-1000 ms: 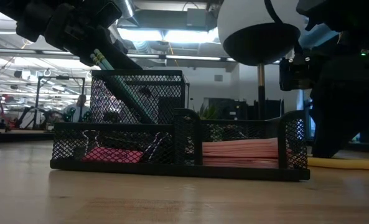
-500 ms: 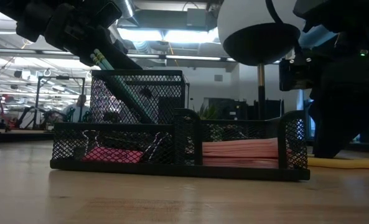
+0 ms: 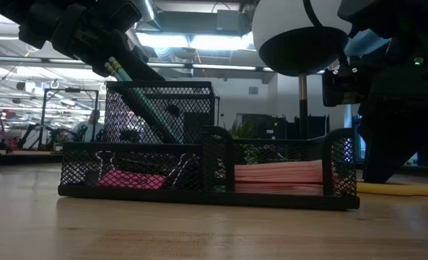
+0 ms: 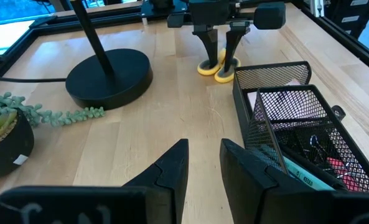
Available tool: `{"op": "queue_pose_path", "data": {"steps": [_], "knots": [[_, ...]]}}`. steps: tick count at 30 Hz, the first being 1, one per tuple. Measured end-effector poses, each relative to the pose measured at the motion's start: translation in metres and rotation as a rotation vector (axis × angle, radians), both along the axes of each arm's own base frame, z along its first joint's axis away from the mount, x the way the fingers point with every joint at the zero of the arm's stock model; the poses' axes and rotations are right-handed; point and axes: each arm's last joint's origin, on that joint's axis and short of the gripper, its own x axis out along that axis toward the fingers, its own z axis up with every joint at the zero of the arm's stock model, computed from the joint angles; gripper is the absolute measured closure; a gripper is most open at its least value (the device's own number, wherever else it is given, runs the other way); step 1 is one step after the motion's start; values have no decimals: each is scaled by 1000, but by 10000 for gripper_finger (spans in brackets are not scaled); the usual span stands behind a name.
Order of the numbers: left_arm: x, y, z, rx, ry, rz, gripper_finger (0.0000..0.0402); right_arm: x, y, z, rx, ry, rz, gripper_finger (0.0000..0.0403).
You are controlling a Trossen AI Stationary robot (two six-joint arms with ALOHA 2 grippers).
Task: Pick and place office supplies into organizer
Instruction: Put the scissors into the desk organizer
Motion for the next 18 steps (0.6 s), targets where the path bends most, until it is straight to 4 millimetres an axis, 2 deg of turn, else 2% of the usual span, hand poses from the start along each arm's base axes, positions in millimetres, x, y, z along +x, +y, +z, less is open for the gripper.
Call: {"op": "queue_pose_path", "data": {"steps": [8, 18], "knots": [[0, 0, 0, 0, 0, 0, 316, 3, 1, 10, -24, 98, 2, 314], [0, 0, 0, -7, -1, 3, 315, 10, -3, 3, 50, 165, -47, 301]]}}
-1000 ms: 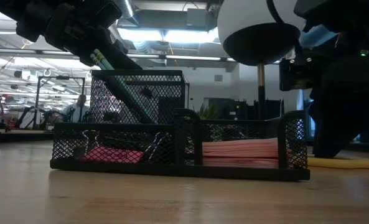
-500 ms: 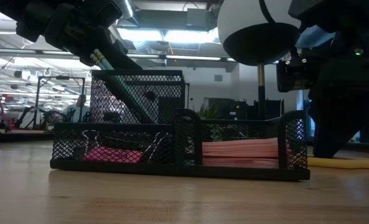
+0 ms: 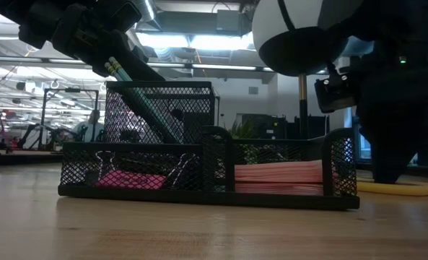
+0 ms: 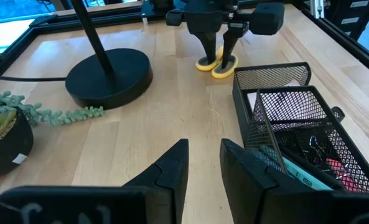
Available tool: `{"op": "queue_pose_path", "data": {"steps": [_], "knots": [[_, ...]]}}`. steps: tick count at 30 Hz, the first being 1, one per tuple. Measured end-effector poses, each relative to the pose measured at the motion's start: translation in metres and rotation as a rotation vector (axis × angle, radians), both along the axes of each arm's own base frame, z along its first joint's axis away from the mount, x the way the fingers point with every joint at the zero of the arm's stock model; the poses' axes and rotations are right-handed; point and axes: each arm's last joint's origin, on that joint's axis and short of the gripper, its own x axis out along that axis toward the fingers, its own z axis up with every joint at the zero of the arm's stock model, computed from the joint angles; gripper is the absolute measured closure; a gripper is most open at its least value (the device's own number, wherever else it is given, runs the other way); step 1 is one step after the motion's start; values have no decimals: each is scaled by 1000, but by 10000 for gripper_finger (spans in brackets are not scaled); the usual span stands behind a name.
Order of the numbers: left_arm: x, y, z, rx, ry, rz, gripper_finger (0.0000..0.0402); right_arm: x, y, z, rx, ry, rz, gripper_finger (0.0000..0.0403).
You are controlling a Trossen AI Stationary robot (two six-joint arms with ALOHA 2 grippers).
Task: Pick and place office supplies into organizer
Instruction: Put the scissors into the desk organizer
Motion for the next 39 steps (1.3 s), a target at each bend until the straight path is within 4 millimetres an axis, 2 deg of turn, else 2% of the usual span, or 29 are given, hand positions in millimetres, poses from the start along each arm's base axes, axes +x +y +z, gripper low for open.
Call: {"op": "queue_pose_path", "data": {"steps": [13, 18, 39], "knots": [[0, 0, 0, 0, 0, 0, 316, 8, -4, 5, 25, 44, -98, 299], [0, 0, 0, 0, 0, 0, 316, 10, -8, 5, 34, 53, -114, 313], [0, 0, 0, 0, 0, 0, 316, 13, -3, 4, -28, -11, -98, 313]]}}
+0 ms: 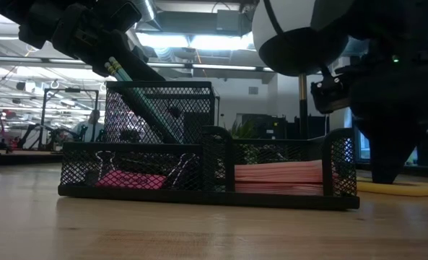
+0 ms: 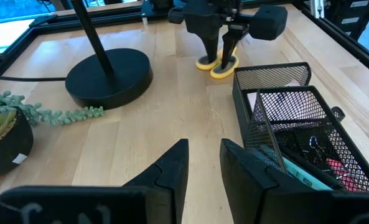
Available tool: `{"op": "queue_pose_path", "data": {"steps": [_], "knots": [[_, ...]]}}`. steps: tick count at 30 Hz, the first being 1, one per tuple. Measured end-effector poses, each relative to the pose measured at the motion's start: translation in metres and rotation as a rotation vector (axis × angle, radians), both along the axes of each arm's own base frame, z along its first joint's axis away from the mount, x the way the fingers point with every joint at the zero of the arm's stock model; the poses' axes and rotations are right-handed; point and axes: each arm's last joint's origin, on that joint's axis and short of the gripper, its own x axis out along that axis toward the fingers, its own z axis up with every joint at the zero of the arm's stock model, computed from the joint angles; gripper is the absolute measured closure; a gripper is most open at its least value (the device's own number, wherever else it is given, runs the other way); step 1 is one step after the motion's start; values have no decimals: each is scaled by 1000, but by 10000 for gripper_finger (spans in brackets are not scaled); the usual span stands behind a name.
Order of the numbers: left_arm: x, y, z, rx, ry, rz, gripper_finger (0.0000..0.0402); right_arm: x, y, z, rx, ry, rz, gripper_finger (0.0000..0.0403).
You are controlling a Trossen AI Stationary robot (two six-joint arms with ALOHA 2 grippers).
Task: Pick and place office supplies into organizer
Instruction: Put the scissors into the desk organizer
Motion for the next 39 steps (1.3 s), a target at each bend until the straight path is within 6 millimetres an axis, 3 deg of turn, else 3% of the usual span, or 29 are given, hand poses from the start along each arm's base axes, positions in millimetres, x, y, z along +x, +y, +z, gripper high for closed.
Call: {"op": "queue_pose_path", "data": {"steps": [14, 27, 39], "knots": [[0, 0, 0, 0, 0, 0, 315, 16, 13, 17, -48, -61, 43, 314], [0, 0, 0, 0, 0, 0, 316, 16, 13, 21, -39, -58, 70, 314], [0, 0, 0, 45, 0, -21, 315, 13, 12, 55, 11, -186, 67, 314]]}}
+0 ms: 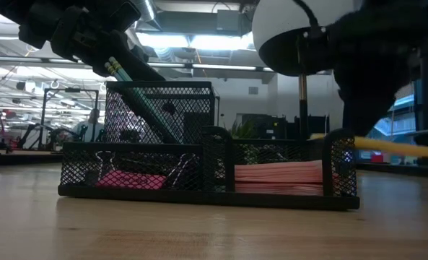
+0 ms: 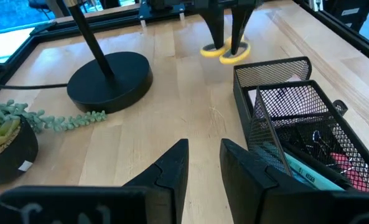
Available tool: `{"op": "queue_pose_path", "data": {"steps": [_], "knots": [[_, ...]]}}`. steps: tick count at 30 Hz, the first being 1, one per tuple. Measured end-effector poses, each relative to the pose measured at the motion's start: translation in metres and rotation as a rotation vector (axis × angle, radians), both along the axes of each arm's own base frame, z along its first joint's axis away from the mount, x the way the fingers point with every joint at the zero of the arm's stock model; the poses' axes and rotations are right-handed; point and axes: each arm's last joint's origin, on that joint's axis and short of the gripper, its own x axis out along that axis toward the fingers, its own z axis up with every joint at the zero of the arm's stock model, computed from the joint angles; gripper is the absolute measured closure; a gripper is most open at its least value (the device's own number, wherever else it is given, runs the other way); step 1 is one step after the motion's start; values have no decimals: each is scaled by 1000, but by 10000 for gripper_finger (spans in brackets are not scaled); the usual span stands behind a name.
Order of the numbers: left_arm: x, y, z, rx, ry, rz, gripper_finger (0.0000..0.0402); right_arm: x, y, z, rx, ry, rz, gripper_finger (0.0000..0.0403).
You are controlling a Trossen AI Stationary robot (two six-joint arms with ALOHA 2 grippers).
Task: Pick and place office supplies into organizer
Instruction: Put the scissors into the desk organizer
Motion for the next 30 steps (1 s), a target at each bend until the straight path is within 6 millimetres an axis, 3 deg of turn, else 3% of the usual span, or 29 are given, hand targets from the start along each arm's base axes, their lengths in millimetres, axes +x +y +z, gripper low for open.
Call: {"op": "queue_pose_path", "data": {"steps": [5, 11, 17, 30], "knots": [[0, 0, 0, 1, 0, -1, 315, 6, 3, 15, 13, -44, 42, 314], [0, 0, -1, 3, 7, -3, 315, 23, 12, 50, 1, -166, 158, 314], [-9, 1, -1, 13, 74, -3, 316, 39, 15, 83, -137, -339, 190, 314], [-39, 6, 4, 27, 221, 52, 316, 79, 14, 118, -394, -825, 282, 314]]}}
